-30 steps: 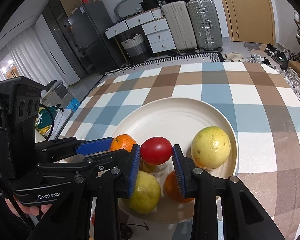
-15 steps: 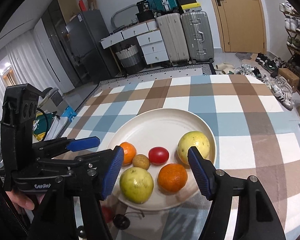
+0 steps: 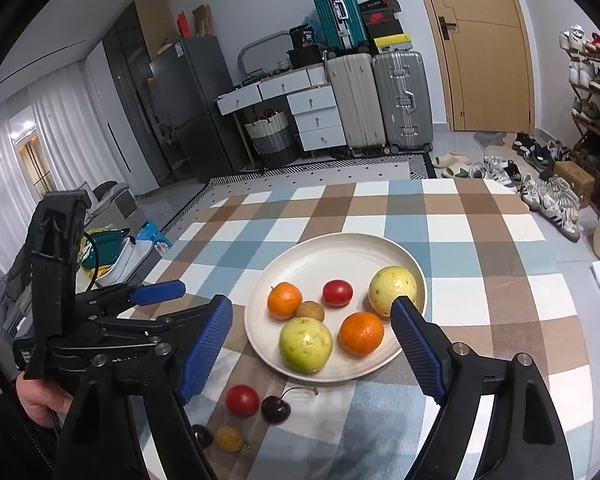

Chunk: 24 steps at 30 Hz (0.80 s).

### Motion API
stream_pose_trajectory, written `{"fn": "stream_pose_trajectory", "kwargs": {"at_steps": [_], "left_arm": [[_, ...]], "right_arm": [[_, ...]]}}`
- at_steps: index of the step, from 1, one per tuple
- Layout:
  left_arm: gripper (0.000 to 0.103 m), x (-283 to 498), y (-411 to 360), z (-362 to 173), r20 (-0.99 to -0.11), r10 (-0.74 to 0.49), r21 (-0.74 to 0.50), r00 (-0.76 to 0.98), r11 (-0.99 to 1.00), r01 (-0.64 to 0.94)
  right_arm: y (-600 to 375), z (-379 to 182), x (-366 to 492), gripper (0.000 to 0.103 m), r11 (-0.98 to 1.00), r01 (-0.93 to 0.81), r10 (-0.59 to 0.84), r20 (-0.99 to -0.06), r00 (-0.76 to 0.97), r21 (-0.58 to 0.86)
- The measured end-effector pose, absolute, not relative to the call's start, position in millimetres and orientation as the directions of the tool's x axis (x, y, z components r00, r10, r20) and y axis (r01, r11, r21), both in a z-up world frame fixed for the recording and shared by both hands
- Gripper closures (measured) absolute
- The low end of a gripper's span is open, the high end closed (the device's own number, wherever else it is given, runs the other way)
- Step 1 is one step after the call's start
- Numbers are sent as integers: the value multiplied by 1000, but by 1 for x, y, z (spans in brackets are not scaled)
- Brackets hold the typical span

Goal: Organize fruits
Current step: 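Carry the mandarin and tomato over the plate and release both onto it, then withdraw both tools from the plate toward the remaining fruits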

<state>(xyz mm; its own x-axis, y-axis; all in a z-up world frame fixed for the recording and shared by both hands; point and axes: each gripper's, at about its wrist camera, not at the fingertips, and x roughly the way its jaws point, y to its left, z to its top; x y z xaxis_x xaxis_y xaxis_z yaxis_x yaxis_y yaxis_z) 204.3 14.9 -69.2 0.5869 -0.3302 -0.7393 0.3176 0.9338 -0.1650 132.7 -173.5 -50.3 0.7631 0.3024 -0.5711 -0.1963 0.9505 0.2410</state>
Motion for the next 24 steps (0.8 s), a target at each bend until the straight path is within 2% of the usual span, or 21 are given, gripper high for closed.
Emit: {"fn": "stream_pose_trajectory", "kwargs": {"at_steps": [9, 17, 24], "left_arm": [[16, 174, 30, -63, -738, -281, -135, 614, 952, 275], [2, 141, 45, -58, -708, -272, -140, 652, 958, 249], [1, 118, 53, -68, -720, -270, -149, 639, 960, 238]], "right_arm": [[-160, -40, 105, 13, 946, -226, 319, -547, 774, 233], [-150, -33, 79, 6, 941, -253, 336, -518, 787, 226], [-143, -47, 65, 3, 937, -259, 347, -545, 764, 234]]}}
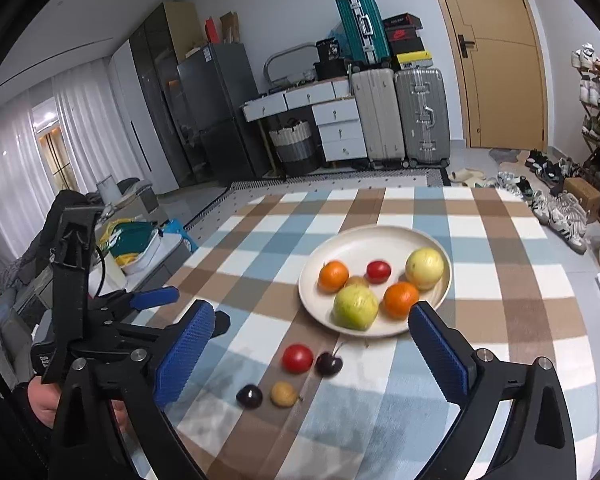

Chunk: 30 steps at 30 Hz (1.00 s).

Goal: Organize fruits
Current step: 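Withdraw both tools from the plate toward the remaining fruits, then grasp the dark plum with the left tool and lift it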

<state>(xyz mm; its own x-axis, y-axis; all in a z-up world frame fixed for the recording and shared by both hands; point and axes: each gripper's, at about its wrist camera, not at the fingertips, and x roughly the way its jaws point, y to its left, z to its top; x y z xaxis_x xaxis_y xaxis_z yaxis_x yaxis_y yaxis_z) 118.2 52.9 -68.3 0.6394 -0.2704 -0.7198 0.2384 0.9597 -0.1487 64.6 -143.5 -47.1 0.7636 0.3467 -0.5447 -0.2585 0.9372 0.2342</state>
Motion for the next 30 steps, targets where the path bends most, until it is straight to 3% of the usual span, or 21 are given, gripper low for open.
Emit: {"fn": "stream_pose_trajectory", "kwargs": {"at_steps": [24, 30], "left_arm": [[2, 108, 28, -150, -821, -240, -118, 517, 959, 258], [12, 110, 26, -152, -820, -240, -103, 520, 955, 278]], "right_arm": [[-153, -93, 54, 3, 943, -198, 328, -640, 695, 268], [-154, -96, 56, 3, 943, -195, 328, -643, 692, 270]]}}
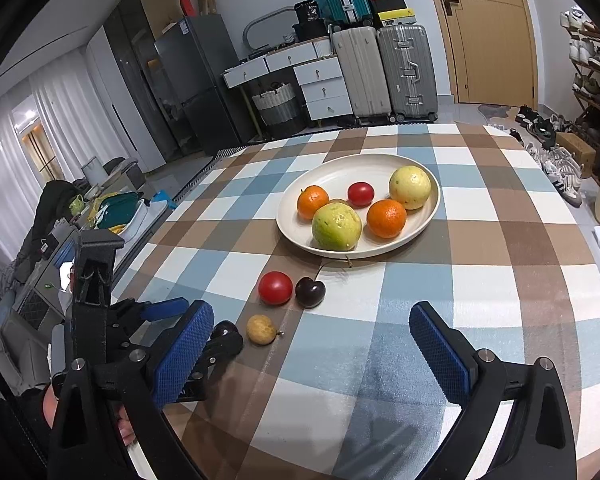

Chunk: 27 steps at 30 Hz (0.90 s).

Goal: Organize fruits
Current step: 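Grasp the dark plum with the left tool and lift it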

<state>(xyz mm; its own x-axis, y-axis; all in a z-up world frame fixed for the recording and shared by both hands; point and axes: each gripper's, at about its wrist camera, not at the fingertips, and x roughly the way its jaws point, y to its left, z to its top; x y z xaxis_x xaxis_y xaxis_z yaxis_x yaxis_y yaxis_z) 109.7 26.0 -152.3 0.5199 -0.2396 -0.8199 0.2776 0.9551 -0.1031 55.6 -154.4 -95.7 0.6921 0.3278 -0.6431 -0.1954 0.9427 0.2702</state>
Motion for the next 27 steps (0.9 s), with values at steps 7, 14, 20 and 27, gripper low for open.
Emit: {"fn": "stream_pose_trajectory", "kwargs": {"at_steps": [7, 14, 20, 27], "left_arm": [[37, 106, 24, -147, -806, -297, -137, 512, 935, 327], [81, 95, 14, -143, -783, -382, -182, 492, 896, 406], [81, 95, 16, -137, -774, -373, -170, 512, 901, 399], [81, 91, 26, -123, -756, -361, -148, 547, 907, 394]], "right_arm": [[-155, -97, 55, 3, 943, -196, 327, -644, 692, 269], [-155, -96, 56, 3, 943, -195, 327, -644, 692, 270], [-156, -96, 54, 3, 944, -196, 324, -639, 697, 265], [-155, -100, 55, 3, 941, -193, 332, -646, 687, 279]]}}
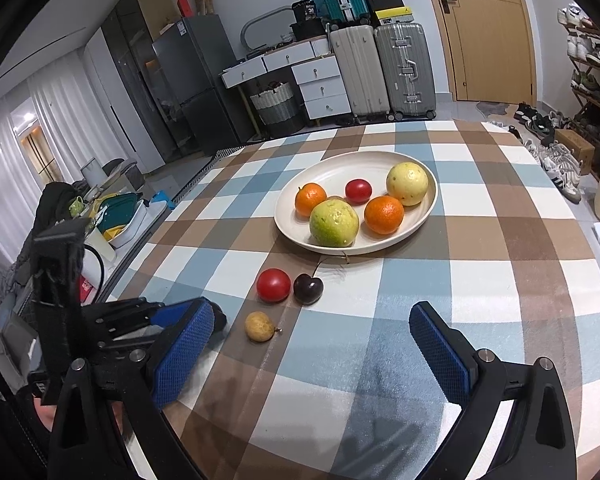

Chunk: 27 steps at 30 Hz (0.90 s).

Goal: Organize fruits
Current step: 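Grasp the dark plum with the left tool and lift it, then hold the plum in the left tool while the right tool grasps the small brown fruit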

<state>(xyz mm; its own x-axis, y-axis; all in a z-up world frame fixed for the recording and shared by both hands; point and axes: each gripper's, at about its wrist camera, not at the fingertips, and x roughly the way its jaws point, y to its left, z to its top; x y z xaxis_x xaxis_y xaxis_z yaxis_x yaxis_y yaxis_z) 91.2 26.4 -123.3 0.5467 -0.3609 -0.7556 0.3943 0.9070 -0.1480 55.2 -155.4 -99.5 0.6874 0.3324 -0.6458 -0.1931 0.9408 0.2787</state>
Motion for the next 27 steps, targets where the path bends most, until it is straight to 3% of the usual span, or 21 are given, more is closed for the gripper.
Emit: {"fn": "stream_pose_trajectory", "kwargs": {"at_steps": [27], "left_arm": [[81, 71, 83, -109, -747, -277, -127, 604, 952, 279]], "right_arm": [[-117, -131, 68, 4, 939, -244, 344, -722, 601, 243]]}}
